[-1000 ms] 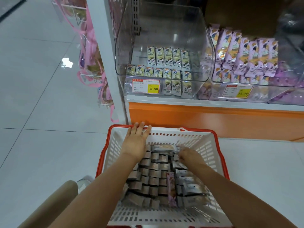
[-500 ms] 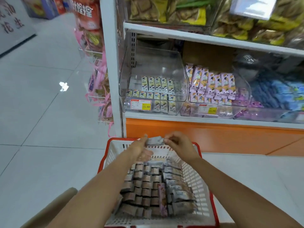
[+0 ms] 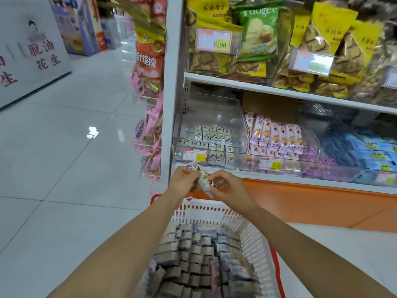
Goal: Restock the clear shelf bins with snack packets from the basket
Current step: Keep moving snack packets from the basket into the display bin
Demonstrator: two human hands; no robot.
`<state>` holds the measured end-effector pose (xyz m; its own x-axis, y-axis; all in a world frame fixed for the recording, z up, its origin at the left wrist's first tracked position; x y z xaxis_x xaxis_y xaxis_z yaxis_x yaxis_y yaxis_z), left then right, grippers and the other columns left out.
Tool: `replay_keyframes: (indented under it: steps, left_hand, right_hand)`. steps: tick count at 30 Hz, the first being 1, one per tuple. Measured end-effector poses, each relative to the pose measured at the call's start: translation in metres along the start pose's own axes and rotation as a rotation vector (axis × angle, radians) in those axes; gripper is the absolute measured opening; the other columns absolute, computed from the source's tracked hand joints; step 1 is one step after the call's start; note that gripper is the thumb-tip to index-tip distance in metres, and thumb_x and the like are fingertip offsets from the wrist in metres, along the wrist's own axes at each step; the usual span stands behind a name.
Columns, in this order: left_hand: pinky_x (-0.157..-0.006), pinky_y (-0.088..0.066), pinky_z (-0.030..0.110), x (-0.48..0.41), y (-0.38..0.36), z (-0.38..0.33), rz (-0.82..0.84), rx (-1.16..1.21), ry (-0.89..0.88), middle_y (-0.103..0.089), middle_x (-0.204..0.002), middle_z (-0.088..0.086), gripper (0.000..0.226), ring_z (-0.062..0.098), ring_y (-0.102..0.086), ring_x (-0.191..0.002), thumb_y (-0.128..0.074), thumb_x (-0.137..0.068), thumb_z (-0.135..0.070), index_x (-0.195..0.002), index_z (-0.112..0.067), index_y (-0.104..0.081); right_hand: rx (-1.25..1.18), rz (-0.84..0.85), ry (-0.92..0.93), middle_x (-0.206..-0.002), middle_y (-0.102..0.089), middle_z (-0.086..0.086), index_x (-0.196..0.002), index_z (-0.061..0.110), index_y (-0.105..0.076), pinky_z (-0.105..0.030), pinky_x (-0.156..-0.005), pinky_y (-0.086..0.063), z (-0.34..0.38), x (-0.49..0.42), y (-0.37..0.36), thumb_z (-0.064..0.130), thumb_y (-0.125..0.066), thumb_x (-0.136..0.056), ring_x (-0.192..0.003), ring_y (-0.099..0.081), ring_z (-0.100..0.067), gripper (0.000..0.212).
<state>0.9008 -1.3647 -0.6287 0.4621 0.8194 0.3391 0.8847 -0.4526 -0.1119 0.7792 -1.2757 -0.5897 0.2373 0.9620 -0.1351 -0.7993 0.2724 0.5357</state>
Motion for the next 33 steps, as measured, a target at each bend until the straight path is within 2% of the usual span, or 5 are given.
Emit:
replay_keyframes:
  steps: [7,10,14,21,33]
  left_hand:
    - [-0.091,-0.045,0.031,-0.007,0.022,-0.066,-0.115,-0.596,-0.516,-0.063,-0.116,0.002,0.033,0.016,-0.057,-0.103,-0.055,-0.097,-0.025,-0.13,-0.016,-0.055]
    - [-0.12,-0.018,0.04,-0.002,0.029,-0.085,-0.232,-1.168,-0.832,-0.035,-0.155,0.002,0.057,0.021,-0.027,-0.144,-0.054,-0.094,-0.023,-0.148,-0.021,-0.038]
    - [-0.121,0.013,0.044,-0.025,0.033,-0.06,-0.153,-1.564,-0.771,0.007,-0.164,0.001,0.078,0.021,0.014,-0.15,-0.047,-0.098,-0.027,-0.156,-0.024,0.005]
    - [-0.112,0.029,0.043,-0.038,0.036,-0.046,-0.278,-1.522,-0.904,-0.01,-0.164,0.004,0.099,0.022,0.011,-0.147,-0.061,-0.085,-0.008,-0.152,-0.024,0.011]
    - [-0.117,-0.019,0.06,-0.06,0.039,-0.029,-0.378,-1.325,-1.086,-0.029,-0.158,0.003,0.078,0.026,-0.018,-0.148,-0.042,-0.076,-0.004,-0.152,-0.019,-0.028]
  right_hand:
    - [0.03,-0.145,0.018,-0.083,-0.06,-0.001,-0.101,0.015,-0.068,-0.019,-0.064,-0.05,0.034,-0.037,0.021,0.003,-0.069,-0.084,-0.066,-0.053,-0.001,0.021]
    - [0.02,-0.248,0.007,-0.078,-0.059,0.0,-0.104,0.009,-0.069,-0.015,-0.062,-0.05,0.046,-0.061,0.038,0.002,-0.066,-0.086,-0.063,-0.054,0.005,0.02]
    - [0.1,-0.336,-0.034,-0.076,-0.062,0.006,-0.099,0.018,-0.07,-0.025,-0.065,-0.057,0.05,-0.104,0.052,0.011,-0.068,-0.085,-0.063,-0.058,-0.001,0.015]
    - [0.335,-0.299,-0.137,-0.077,-0.07,0.001,-0.099,0.017,-0.074,-0.032,-0.078,-0.058,0.023,-0.179,0.029,0.016,-0.071,-0.081,-0.071,-0.066,-0.012,0.018]
    - [0.706,-0.116,-0.186,-0.086,-0.074,-0.016,-0.094,0.012,-0.077,-0.031,-0.074,-0.053,-0.024,-0.263,-0.023,0.017,-0.063,-0.088,-0.079,-0.069,-0.027,0.016]
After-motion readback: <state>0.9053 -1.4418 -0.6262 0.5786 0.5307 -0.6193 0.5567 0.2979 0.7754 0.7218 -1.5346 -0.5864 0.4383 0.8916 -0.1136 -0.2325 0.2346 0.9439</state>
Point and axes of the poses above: each hand's wrist, its own x-axis away from the middle knuckle, its own y-axis out of the back of the hand, z = x × y, the point moved 9 cm from there along -x, towards the middle knuckle
